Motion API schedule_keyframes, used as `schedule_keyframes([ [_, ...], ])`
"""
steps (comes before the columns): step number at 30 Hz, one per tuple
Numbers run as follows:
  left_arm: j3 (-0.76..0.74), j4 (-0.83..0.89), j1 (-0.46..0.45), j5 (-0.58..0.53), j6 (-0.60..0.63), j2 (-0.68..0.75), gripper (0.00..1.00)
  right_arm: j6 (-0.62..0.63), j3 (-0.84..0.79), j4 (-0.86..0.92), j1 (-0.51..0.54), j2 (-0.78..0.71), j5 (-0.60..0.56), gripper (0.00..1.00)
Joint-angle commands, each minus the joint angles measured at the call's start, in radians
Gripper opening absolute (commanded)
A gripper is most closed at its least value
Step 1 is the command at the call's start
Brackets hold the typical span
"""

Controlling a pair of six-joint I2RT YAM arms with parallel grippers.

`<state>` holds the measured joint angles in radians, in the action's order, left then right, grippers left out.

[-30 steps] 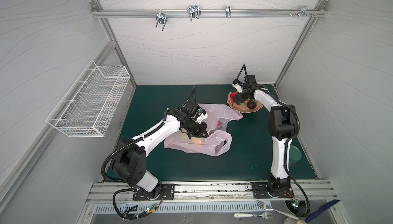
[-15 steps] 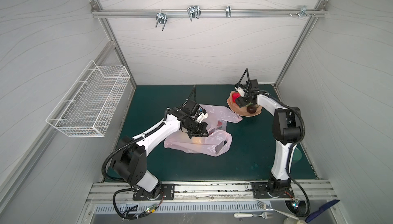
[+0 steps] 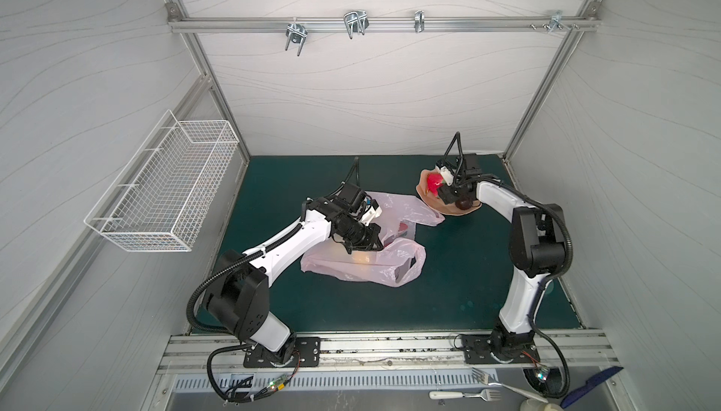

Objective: Place the fruits into the plastic bag
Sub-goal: 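Lower the right gripper into the bowl over the dragon fruit and plum, then close the right gripper on the red dragon fruit in the bowl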

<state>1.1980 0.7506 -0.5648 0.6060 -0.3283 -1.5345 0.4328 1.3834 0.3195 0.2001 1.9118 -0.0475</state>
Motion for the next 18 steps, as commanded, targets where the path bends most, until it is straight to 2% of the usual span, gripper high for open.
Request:
schedule_keyframes([
  [1,0.035,-0.020,-0.003,0.000,0.002,0.005,0.00,-0.014,-0.059,0.097,0.007,-0.038,0.047,0.73],
  [10,0.028,-0.028,-0.010,-0.002,-0.002,0.010,0.00,-0.057,-0.059,0.112,0.002,-0.113,0.074,0.76],
  [18,0.026,-0.030,-0.013,-0.004,-0.005,0.013,0.00,-0.089,-0.002,0.135,-0.003,-0.149,0.095,0.93],
])
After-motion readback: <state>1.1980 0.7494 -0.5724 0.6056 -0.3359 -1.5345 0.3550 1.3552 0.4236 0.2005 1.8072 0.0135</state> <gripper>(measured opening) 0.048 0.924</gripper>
